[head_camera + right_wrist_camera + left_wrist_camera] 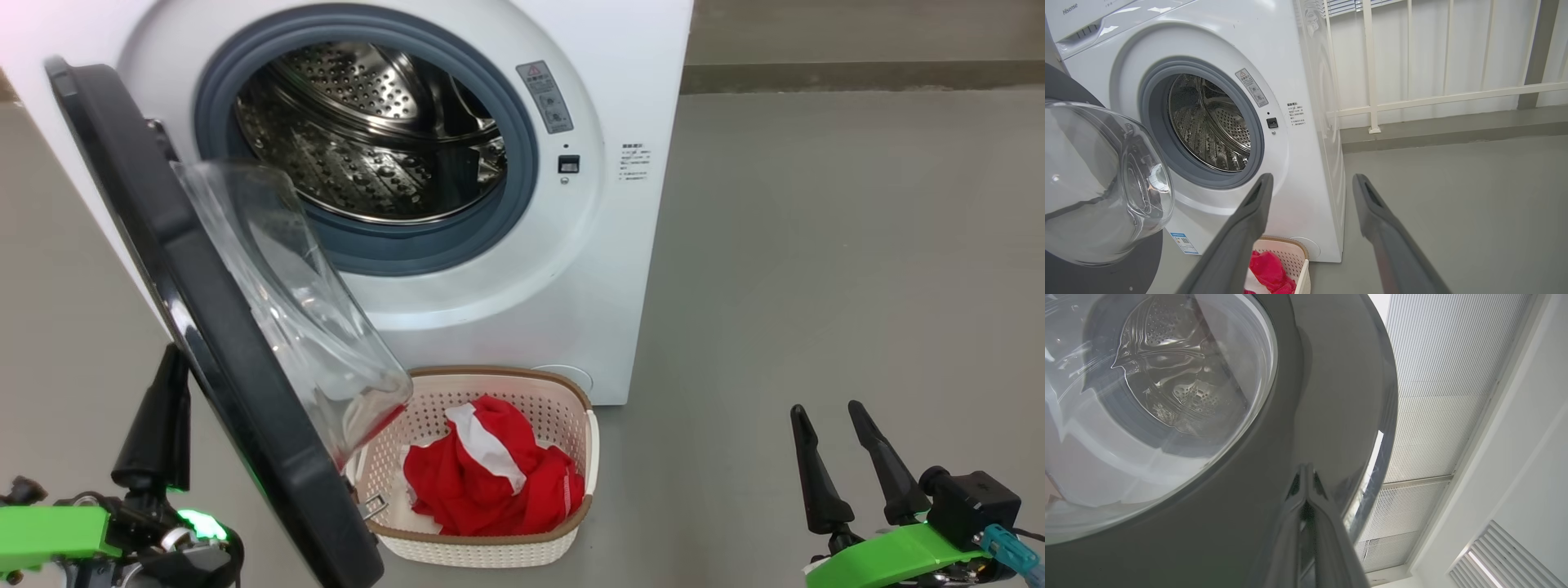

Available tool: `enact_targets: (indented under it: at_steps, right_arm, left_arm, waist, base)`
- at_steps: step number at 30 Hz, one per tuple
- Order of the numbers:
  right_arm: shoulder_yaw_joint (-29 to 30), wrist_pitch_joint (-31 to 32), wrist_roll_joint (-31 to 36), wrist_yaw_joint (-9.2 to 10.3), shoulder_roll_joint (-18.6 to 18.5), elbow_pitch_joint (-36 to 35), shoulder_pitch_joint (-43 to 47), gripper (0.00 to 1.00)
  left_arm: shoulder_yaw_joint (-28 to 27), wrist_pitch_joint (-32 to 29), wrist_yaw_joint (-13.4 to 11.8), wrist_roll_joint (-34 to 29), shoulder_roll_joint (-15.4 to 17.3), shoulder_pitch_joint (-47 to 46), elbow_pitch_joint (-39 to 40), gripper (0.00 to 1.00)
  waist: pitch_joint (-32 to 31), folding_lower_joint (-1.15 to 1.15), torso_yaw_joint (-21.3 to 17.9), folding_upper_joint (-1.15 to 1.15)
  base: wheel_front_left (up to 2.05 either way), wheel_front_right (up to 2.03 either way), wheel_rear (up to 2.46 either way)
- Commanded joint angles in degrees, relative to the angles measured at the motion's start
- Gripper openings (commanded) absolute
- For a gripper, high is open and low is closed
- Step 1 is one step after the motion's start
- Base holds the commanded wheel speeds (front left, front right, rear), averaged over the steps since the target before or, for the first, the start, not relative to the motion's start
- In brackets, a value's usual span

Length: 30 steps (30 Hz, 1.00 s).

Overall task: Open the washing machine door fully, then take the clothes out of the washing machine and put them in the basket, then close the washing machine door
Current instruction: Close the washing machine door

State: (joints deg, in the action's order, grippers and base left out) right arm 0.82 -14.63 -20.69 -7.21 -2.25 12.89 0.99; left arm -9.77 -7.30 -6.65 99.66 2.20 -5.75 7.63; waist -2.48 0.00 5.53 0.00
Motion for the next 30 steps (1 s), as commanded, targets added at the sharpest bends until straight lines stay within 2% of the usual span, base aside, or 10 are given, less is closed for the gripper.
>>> enact_targets:
  at_steps: [1,11,17,30]
  right_arm:
    - [-1.5,-0.4,0.0,-0.28,-0.6,-1.2,-1.4,1.0]
    - [-1.4,-0.4,0.2,-0.28,-0.6,-0.9,-2.1,1.0]
    - [-1.5,-0.4,0.3,-0.28,-0.6,-0.9,-2.5,1.0]
    - [-1.6,-0.4,0.6,-0.28,-0.6,-1.1,-3.4,1.0]
  left_arm:
    - [-1.6,-0.3,-0.4,0.7,0.7,-0.6,2.3,0.0]
    - [1.0,0.4,-1.6,1.3,0.7,-1.2,4.6,0.0]
    - [1.3,1.8,-1.7,3.2,0.7,-4.8,2.1,0.0]
    - [1.6,2.6,-0.9,3.0,0.7,-11.7,-2.2,0.0]
  waist:
    - [0.2,0.0,-0.6,0.0]
    - [1.7,0.0,-3.9,0.0]
    - [2.9,0.0,-6.8,0.0]
    - [5.6,0.0,-11.8,0.0]
  base:
    - [0.0,0.0,0.0]
    - [0.0,0.0,0.0]
    - [0.0,0.0,0.0]
    - [0.0,0.0,0.0]
